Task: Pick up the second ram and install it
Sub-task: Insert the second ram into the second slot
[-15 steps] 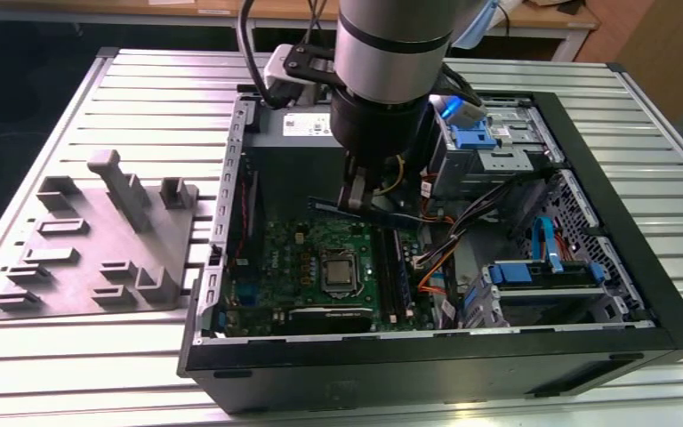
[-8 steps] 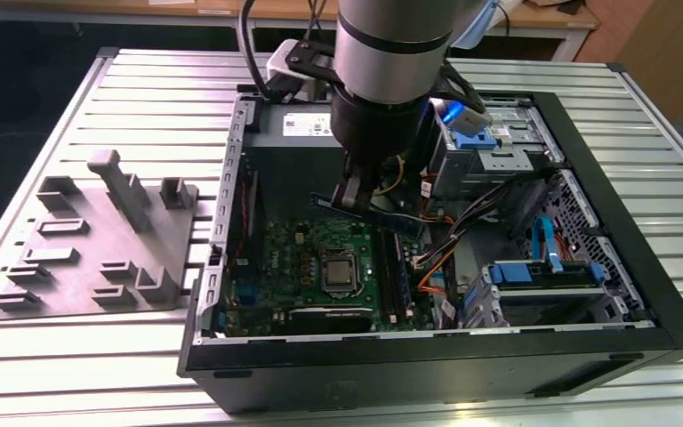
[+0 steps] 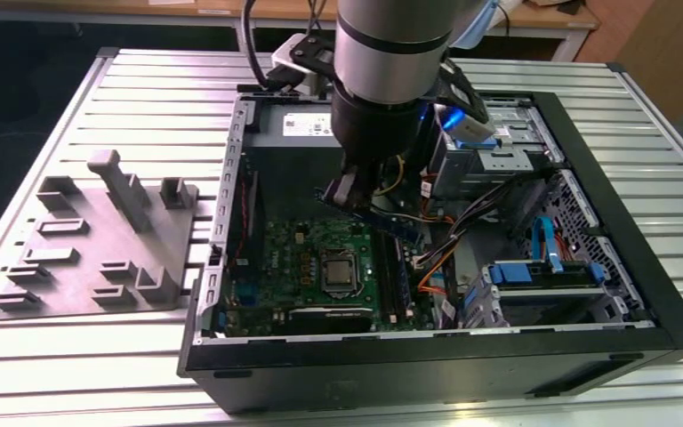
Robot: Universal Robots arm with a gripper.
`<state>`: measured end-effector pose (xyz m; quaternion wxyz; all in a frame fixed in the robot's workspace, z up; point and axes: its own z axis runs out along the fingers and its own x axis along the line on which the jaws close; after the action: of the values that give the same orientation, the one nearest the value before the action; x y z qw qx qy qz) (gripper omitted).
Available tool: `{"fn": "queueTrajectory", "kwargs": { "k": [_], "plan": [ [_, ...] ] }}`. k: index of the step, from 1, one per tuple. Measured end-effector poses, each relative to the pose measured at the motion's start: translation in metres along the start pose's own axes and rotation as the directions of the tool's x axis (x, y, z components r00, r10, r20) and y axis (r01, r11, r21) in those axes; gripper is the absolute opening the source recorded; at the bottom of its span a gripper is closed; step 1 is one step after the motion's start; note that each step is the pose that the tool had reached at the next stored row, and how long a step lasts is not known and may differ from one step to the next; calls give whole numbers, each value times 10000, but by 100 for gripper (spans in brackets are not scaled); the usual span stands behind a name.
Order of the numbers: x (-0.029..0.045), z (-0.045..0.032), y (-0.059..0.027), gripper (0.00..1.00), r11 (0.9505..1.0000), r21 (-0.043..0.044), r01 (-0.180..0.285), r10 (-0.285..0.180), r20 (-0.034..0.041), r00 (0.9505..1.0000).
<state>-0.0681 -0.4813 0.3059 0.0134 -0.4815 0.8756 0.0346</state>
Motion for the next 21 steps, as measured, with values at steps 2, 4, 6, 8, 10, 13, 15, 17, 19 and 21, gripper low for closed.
{"fn": "queueTrajectory", "kwargs": {
  "k": [2,4,6,8,10,13,15,17,19,21],
  "plan": [
    [0,1,0,11,9994,20,-360,360,18,9994],
    [0,1,0,11,9973,40,-734,734,37,9973],
    [0,1,0,11,9940,59,-1092,1091,56,9940],
    [0,1,0,11,9894,78,-1448,1447,75,9894],
    [0,2,0,11,9836,95,-1801,1800,96,9836],
    [0,2,0,11,9722,120,-2339,2338,128,9722],
    [0,3,0,11,9631,135,-2686,2684,150,9632],
    [0,3,0,11,9529,149,-3030,3027,172,9529],
    [0,4,0,11,9409,164,-3384,3381,196,9409],
    [1,4,0,11,9281,177,-3720,3716,220,9281]
  ]
}}
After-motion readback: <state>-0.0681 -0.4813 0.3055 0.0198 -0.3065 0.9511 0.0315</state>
